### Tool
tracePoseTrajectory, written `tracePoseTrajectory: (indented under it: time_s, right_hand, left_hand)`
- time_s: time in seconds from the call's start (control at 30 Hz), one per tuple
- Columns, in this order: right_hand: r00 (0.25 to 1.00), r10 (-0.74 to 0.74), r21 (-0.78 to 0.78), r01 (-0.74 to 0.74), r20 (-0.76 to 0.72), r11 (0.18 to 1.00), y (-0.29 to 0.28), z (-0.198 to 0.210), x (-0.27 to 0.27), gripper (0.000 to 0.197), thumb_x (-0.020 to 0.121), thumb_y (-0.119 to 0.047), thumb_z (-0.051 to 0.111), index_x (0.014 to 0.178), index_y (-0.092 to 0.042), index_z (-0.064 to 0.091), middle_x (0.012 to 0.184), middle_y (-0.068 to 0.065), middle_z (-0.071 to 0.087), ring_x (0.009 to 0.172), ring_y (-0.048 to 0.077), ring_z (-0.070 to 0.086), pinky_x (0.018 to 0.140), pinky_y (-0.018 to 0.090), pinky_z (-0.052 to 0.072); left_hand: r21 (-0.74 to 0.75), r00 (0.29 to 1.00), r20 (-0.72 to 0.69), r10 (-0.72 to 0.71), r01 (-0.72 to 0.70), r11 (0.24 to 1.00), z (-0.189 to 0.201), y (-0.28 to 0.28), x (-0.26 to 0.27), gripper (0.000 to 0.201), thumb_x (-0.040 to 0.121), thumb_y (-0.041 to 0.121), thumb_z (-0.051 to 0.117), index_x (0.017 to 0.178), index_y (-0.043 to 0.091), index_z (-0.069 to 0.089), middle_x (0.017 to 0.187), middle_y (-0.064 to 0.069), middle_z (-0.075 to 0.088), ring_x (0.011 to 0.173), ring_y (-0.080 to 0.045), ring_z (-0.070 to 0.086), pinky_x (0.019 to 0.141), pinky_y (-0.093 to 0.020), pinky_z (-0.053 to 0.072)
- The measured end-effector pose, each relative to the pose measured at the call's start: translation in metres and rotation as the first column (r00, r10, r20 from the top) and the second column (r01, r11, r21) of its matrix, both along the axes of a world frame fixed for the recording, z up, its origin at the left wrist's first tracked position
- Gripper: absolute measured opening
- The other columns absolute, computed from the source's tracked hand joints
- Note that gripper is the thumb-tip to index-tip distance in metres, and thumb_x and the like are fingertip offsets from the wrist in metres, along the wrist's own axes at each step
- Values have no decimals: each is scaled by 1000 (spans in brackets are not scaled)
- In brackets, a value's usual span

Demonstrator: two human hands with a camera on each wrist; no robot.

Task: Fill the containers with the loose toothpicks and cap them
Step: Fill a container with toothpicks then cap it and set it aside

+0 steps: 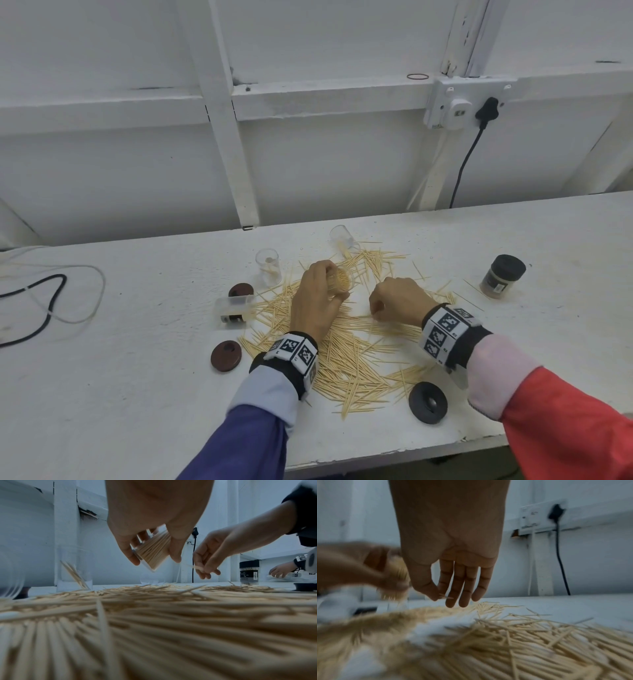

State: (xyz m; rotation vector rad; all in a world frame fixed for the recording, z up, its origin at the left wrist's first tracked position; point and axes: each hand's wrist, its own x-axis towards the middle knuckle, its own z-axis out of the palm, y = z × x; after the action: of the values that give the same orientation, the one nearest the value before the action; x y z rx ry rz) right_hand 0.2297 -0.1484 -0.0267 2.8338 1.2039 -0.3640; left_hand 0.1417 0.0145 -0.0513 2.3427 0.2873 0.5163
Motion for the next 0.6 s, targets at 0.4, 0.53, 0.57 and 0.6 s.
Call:
tracePoseTrajectory:
  time_s: [0.4, 0.53, 0.57, 0.6]
  right_hand:
    - [969, -182, 487, 240, -165, 840, -10, 32, 11, 4, 81, -22, 67, 80, -21, 63, 76, -10, 63, 75, 13, 59, 69, 34, 49]
    - [982, -114, 539, 177, -148, 823, -4, 43, 10, 2, 82, -22, 67, 80, -23, 66, 75, -12, 64, 74, 11, 60, 68, 33, 51]
    - [990, -88, 510, 133, -111, 850, -1, 44, 8, 3, 84, -23, 67, 81, -24, 67, 75, -14, 63, 73, 9, 58, 68, 31, 49]
    - [996, -61, 479, 84, -64, 874, 2, 45, 6, 3, 85, -25, 66, 83, -25, 68, 75, -15, 60, 73, 7, 56, 67, 29, 47]
  left_hand:
    - [93, 996, -52, 73, -68, 993, 2, 0, 0, 50, 83, 33, 73, 124, 21, 48, 119, 7, 56, 107, -13, 53, 78, -22, 38]
    - [74, 996, -79, 47, -41, 996, 2, 0, 0, 50, 82, 38, 72, 123, 24, 48, 119, 10, 56, 105, -11, 55, 80, -26, 44]
    - [65, 996, -86, 23, -18, 998, 1, 0, 0, 51, 82, 39, 72, 123, 24, 47, 118, 11, 56, 104, -11, 55, 80, -27, 45]
    - [52, 996, -93, -5, 10, 999, 0, -1, 0, 51, 82, 41, 72, 123, 25, 47, 117, 11, 56, 102, -10, 55, 79, -27, 45]
